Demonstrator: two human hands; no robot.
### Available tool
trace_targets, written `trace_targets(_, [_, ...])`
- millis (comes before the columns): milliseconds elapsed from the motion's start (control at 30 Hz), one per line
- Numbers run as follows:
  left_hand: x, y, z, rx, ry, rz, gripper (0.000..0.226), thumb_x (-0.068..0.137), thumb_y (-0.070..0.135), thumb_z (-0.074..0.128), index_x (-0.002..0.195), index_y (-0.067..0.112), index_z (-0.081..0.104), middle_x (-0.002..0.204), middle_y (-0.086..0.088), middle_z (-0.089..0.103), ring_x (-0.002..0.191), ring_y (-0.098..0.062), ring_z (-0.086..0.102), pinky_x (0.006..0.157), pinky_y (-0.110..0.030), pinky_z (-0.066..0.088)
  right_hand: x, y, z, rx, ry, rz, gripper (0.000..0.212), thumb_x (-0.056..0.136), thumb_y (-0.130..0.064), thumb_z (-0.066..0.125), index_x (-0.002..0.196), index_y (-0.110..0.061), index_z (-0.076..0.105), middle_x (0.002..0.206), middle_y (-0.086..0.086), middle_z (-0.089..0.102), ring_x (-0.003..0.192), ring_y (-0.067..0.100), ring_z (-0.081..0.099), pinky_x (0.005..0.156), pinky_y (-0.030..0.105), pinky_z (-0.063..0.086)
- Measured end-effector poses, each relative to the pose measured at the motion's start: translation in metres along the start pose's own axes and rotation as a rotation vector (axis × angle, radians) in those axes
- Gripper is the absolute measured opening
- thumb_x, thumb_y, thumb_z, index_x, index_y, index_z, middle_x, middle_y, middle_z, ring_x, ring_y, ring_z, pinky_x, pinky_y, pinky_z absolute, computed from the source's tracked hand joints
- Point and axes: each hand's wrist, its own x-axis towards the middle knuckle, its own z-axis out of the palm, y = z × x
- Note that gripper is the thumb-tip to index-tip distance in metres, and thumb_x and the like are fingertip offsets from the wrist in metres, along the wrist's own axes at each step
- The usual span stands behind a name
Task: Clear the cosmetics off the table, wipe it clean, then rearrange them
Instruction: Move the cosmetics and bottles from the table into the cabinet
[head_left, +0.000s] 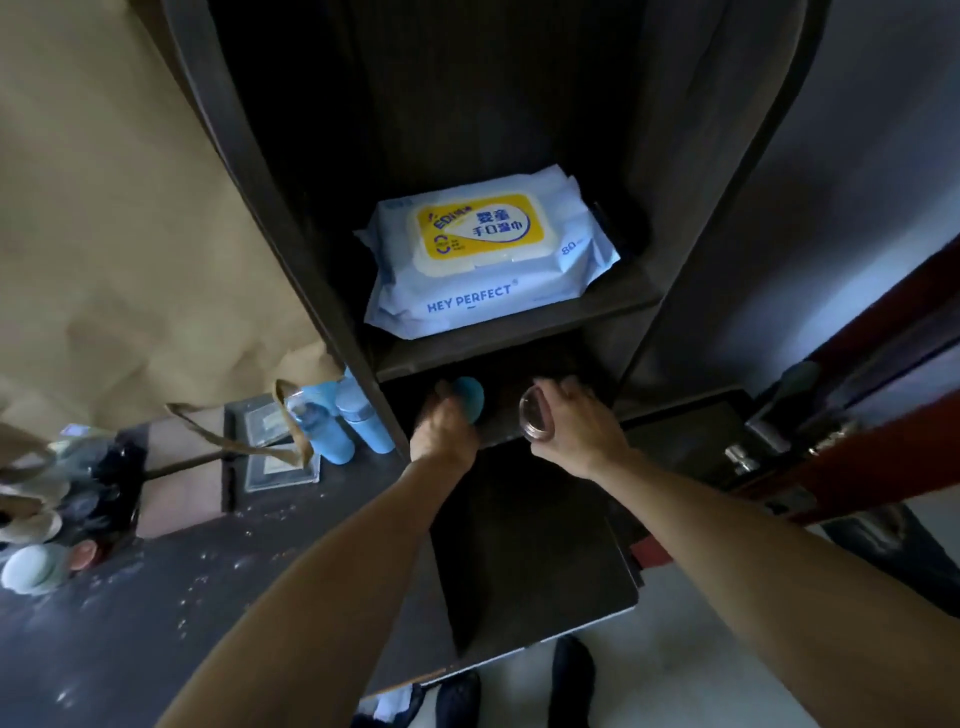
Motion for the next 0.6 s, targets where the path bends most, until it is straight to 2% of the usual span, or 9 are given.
trace_targets(133, [0.015,0.001,0.006,-0.049,0.05,-0.109,0.046,0.09,0.02,0.061,0.129,0.001,0.045,0.129,-0.019,0.054,0.122,-0.034,0.05,0.098,-0.036,0.039,0.033,-0.004,0.012,0.043,0.031,-0.037,0.08,0.07,-0.041,0.071,0.139,-0.029,0.032,0.128,0.009,0.043,0.12,0.032,0.044,0.089,0.043,0.045])
trace_targets(233, [0.022,0.002,0.006,-0.057,0.08,-0.166,0.041,0.091,0.021,0.06,0.126,0.002,0.05,0.128,-0.02,0.055,0.12,-0.035,0.051,0.097,-0.037,0.041,0.05,-0.007,0.013,0.083,0.063,-0.098,0.08,0.071,-0.037,0.073,0.14,-0.026,0.034,0.131,0.011,0.042,0.119,0.034,0.046,0.09,0.04,0.045])
trace_targets(333, [0.021,0.001,0.01,-0.053,0.145,-0.118,0.05,0.09,0.011,0.056,0.137,0.008,0.039,0.131,-0.019,0.053,0.121,-0.036,0.05,0.101,-0.04,0.039,0.061,-0.01,0.013,0.153,0.073,-0.106,0.078,0.071,-0.032,0.075,0.137,-0.02,0.035,0.133,0.013,0.043,0.113,0.037,0.052,0.087,0.041,0.048])
trace_targets(433, [0.019,-0.001,0.015,-0.054,0.194,-0.072,0.065,0.088,0.003,0.05,0.147,0.014,0.025,0.133,-0.02,0.05,0.117,-0.038,0.051,0.098,-0.044,0.043,0.07,-0.015,0.015,0.213,0.063,-0.095,0.073,0.074,-0.028,0.076,0.135,-0.016,0.039,0.131,0.015,0.048,0.112,0.038,0.054,0.087,0.042,0.048])
trace_targets(500, [0.018,-0.002,0.016,-0.038,0.208,-0.067,0.066,0.088,0.001,0.047,0.148,0.014,0.023,0.133,-0.02,0.049,0.116,-0.039,0.052,0.097,-0.045,0.043,0.074,-0.017,0.017,0.235,0.056,-0.102,0.067,0.076,-0.027,0.074,0.134,-0.015,0.043,0.132,0.015,0.05,0.117,0.036,0.052,0.093,0.04,0.045])
trace_targets(600, [0.018,-0.002,0.016,0.004,0.192,-0.072,0.062,0.09,0.001,0.045,0.147,0.014,0.025,0.138,-0.017,0.046,0.123,-0.034,0.047,0.104,-0.04,0.038,0.077,-0.018,0.018,0.243,0.072,-0.127,0.062,0.079,-0.023,0.072,0.134,-0.015,0.046,0.134,0.014,0.051,0.121,0.034,0.05,0.095,0.037,0.043])
